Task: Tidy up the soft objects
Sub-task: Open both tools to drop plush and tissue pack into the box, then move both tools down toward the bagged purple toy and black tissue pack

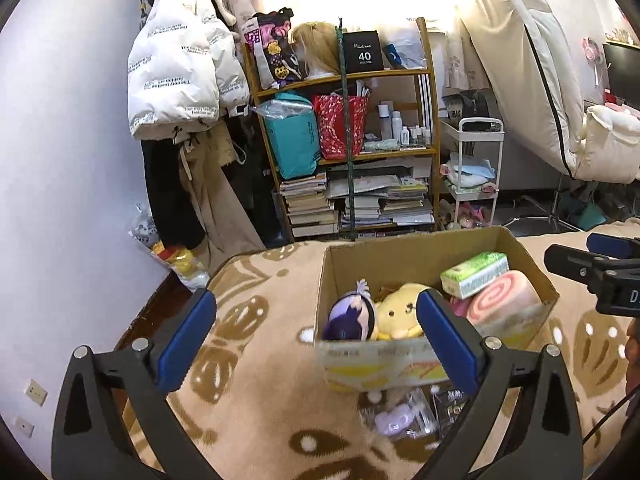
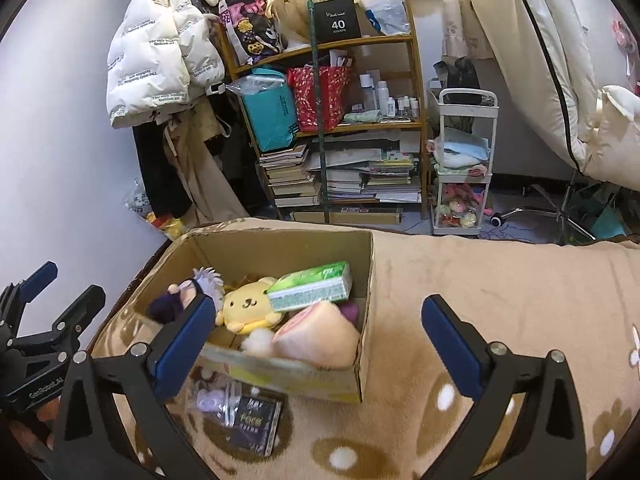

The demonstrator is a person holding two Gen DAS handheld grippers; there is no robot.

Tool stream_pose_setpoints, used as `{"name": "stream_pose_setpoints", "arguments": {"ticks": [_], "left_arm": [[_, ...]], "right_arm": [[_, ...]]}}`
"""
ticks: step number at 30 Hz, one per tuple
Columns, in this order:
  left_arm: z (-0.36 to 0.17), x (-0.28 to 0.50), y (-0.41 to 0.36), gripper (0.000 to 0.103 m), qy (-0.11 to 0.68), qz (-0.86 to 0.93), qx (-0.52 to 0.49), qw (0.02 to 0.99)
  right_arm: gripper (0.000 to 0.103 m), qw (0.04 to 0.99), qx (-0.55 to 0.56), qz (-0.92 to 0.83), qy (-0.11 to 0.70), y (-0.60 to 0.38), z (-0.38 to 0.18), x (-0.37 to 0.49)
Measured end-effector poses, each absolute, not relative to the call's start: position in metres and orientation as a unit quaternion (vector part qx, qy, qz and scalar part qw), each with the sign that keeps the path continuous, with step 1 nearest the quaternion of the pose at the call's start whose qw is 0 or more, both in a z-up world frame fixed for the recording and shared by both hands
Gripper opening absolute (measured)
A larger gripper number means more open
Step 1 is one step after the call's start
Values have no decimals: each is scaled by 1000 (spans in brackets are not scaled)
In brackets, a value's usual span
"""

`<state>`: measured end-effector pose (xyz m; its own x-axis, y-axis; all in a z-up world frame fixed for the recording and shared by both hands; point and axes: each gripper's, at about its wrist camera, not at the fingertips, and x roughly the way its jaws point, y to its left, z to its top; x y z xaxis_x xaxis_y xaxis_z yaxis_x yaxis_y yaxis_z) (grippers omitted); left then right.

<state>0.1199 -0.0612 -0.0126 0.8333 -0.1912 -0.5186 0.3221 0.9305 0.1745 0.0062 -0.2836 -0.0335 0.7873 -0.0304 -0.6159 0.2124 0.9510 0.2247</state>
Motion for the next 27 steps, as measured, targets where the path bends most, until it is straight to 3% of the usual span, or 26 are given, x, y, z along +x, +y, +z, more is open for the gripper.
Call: {"name": "stream_pose_setpoints", "arguments": {"ticks": [9,27], "left_arm": [[-9,108,-40,99,313,-124,101,936],[-21,90,-20,99,355,-102,119,921]], "right_arm": [[103,932,146,-63,327,-273,-34,-29],[103,932,112,-57,340,-254,-33,-48]]}}
